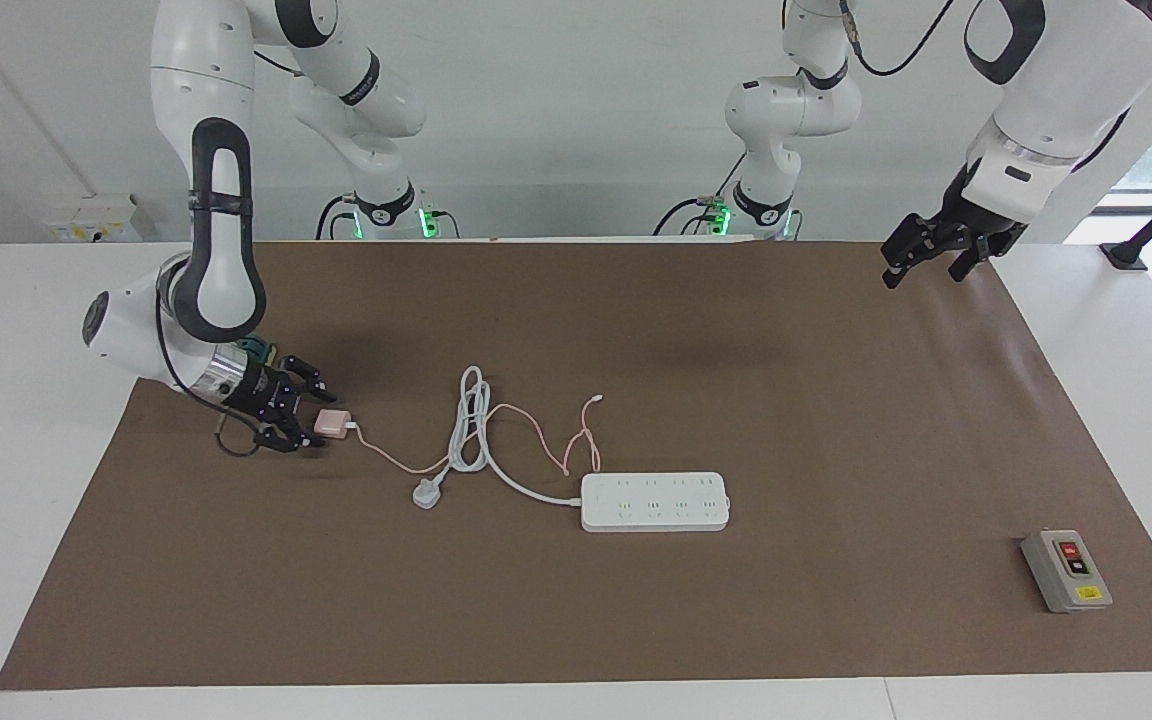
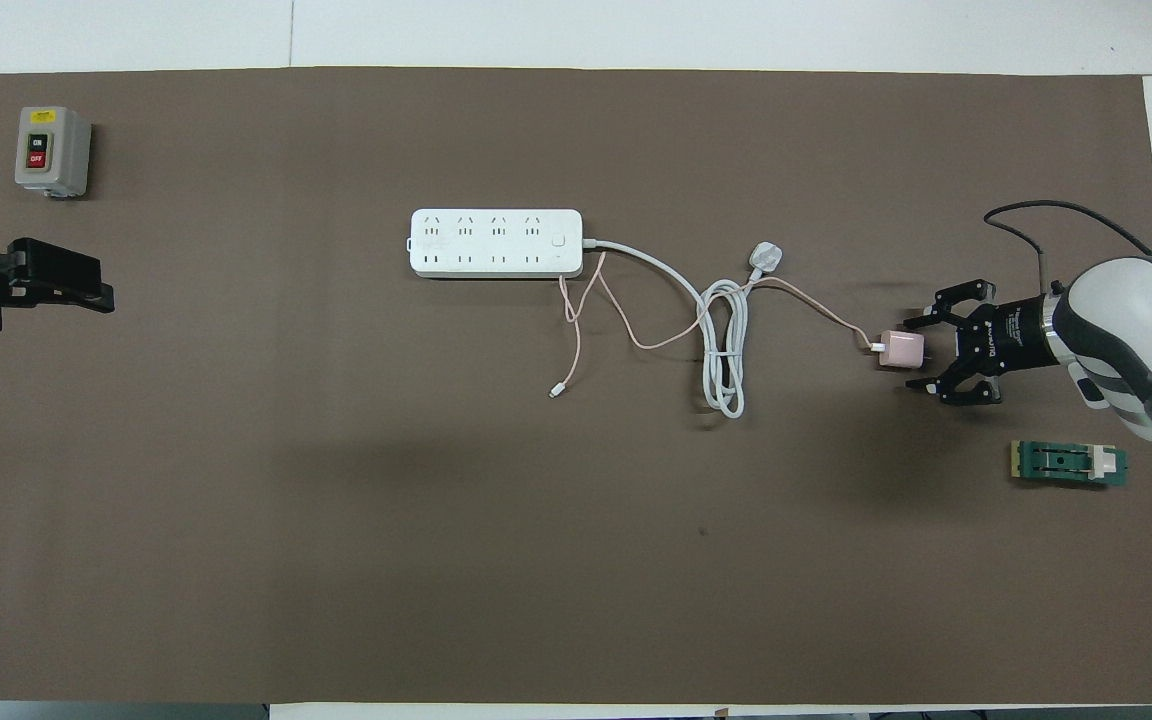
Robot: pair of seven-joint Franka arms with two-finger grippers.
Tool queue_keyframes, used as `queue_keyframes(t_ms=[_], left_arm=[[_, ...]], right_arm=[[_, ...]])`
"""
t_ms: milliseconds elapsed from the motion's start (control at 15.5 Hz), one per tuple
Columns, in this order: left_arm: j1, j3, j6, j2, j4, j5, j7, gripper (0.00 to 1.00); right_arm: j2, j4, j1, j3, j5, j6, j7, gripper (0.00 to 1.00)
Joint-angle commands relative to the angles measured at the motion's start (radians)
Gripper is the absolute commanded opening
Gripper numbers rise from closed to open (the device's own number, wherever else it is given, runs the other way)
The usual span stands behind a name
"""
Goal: Plug charger into power strip
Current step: 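Lower the right gripper over the pink charger and close on it, then lift the pink charger with the right gripper toward the power strip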
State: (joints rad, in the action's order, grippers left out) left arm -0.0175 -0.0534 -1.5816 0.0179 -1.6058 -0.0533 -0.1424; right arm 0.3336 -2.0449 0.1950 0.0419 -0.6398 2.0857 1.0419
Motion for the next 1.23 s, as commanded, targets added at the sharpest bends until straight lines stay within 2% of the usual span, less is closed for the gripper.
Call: queue_keyframes(t_ms=[0, 65, 194, 323, 387, 645, 968, 1161], left_arm=[[0.010, -0.003, -0.008, 0.020, -0.022, -0.013, 0.004, 1.00], [0.010, -0.002, -0.008, 0.020, -0.022, -0.013, 0.004, 1.00], [0.010, -0.003, -0.008, 0.020, -0.022, -0.013, 0.004, 1.00], [0.010, -0.003, -0.008, 0.020, -0.022, -0.013, 0.004, 1.00], [0.010, -0.003, -0.008, 0.020, -0.022, -0.013, 0.004, 1.00], [0.010, -0.003, -0.008, 0.020, -0.022, -0.013, 0.004, 1.00], [0.010, -0.003, -0.008, 0.020, -0.022, -0.013, 0.004, 1.00], [0.010, -0.003, -0.008, 0.020, -0.022, -0.013, 0.004, 1.00]], right_arm=[[-0.033, -0.038, 0.000, -0.004, -0.021, 0.025, -0.063, 0.70], [-0.033, -0.038, -0.002, -0.004, -0.021, 0.025, -0.080, 0.65], [-0.033, -0.037, 0.000, -0.004, -0.021, 0.024, -0.117, 0.44], [-0.033, -0.037, 0.001, -0.002, -0.021, 0.021, -0.170, 0.12], [-0.033, -0.035, 0.001, -0.004, -0.021, 0.016, -0.209, 0.00], [-0.039, -0.011, -0.006, -0.010, -0.021, 0.013, -0.224, 0.00], [-0.051, 0.115, -0.045, -0.011, -0.053, 0.004, -0.163, 0.00], [-0.059, 0.212, -0.072, -0.011, -0.054, -0.074, -0.090, 0.00]])
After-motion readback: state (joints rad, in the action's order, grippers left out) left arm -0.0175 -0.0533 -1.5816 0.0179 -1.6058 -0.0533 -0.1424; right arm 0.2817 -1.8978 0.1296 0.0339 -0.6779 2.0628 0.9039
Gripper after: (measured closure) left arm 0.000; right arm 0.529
